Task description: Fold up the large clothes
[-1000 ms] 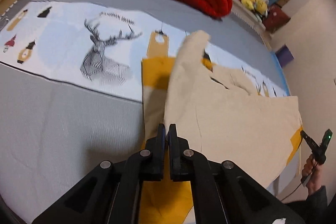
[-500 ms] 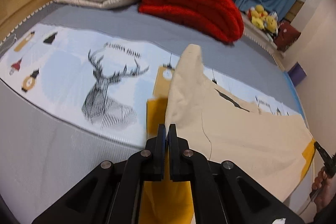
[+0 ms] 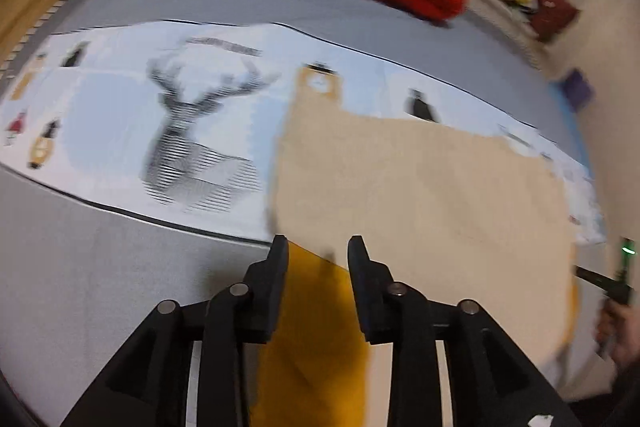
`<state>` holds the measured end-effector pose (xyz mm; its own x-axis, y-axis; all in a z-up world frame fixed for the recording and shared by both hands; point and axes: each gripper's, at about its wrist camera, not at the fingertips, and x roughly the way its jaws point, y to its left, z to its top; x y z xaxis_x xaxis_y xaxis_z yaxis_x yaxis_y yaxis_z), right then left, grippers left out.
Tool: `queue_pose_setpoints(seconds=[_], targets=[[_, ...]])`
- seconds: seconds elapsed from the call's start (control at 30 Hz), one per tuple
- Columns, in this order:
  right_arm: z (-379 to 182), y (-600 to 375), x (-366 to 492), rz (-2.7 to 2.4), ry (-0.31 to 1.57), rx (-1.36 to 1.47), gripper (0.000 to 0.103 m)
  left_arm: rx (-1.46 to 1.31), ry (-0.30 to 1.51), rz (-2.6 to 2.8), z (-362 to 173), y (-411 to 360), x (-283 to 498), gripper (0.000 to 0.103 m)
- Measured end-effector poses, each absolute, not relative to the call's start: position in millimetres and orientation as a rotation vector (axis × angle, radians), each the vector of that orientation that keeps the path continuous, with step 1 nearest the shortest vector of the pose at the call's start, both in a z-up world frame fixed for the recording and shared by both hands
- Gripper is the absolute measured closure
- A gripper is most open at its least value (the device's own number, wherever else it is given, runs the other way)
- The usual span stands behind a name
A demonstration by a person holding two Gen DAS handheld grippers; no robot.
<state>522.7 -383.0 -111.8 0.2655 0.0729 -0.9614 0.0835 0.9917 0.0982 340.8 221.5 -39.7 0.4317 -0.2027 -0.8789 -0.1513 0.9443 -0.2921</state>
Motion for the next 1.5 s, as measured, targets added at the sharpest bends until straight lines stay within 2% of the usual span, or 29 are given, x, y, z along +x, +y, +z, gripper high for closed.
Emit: queue_pose_setpoints(seconds=[0.1, 0.17, 0.23, 0.3, 0.47, 0.67, 0.77, 0.87, 1.13, 1.23, 1.3, 1.37, 1.5], targets=[[-122.0, -388.5, 510.8, 0.025, 1.346, 0.155, 0.086, -0.353, 1.238, -0.208, -57.3, 197.7, 338.0, 0.075], [-121.7, -388.2, 503.7, 0.046, 1.348, 0.158, 0.088, -0.256, 1.304, -0.242, -72.0, 179.3, 334.2, 0.075], [-116.2, -386.4, 497.8, 0.055, 1.319, 0.13, 0.1, -0.148, 1.372, -0.2, -92.9, 169.4, 331.3, 0.075], [-108.7, -389.8, 495.5, 0.015, 1.281, 0.108, 0.103, -0.144, 1.432, -0.143, -110.5, 172.5, 330.6, 0.075], [-110.2, -420.5, 491.2, -0.116, 1.307, 0.201, 0.103, -0.132, 1.424, -0.084, -99.8, 174.1, 327.2, 0.075], [-49.6, -357.8, 469.5, 0.306, 1.077, 0.11, 0.097, -0.054, 1.408, -0.324, -78.9, 142.3, 302.0, 0.075], [-74.3, -314.9, 453.3, 0.48, 1.2, -0.044, 0.094, 0.096, 1.497, -0.344, -107.5, 129.4, 288.0, 0.073], [-130.4, -295.6, 434.5, 0.455, 1.4, -0.306, 0.095, 0.159, 1.568, -0.288, -130.0, 136.1, 283.0, 0.073], [-139.8, -306.8, 417.8, 0.38, 1.45, -0.363, 0.095, 0.183, 1.595, -0.205, -137.6, 156.2, 277.4, 0.073], [-133.0, -306.4, 412.6, 0.326, 1.456, -0.373, 0.095, 0.177, 1.566, -0.134, -128.6, 164.1, 278.4, 0.074], [-115.2, -302.3, 408.9, 0.271, 1.395, -0.414, 0.095, 0.16, 1.481, -0.074, -107.5, 168.3, 278.4, 0.077], [-80.0, -297.5, 404.6, 0.232, 1.277, -0.421, 0.095, 0.092, 1.387, -0.028, -80.5, 172.6, 277.0, 0.077], [18.5, -274.9, 380.9, 0.243, 0.958, -0.263, 0.094, 0.042, 1.164, 0.045, -13.7, 166.3, 264.6, 0.077]])
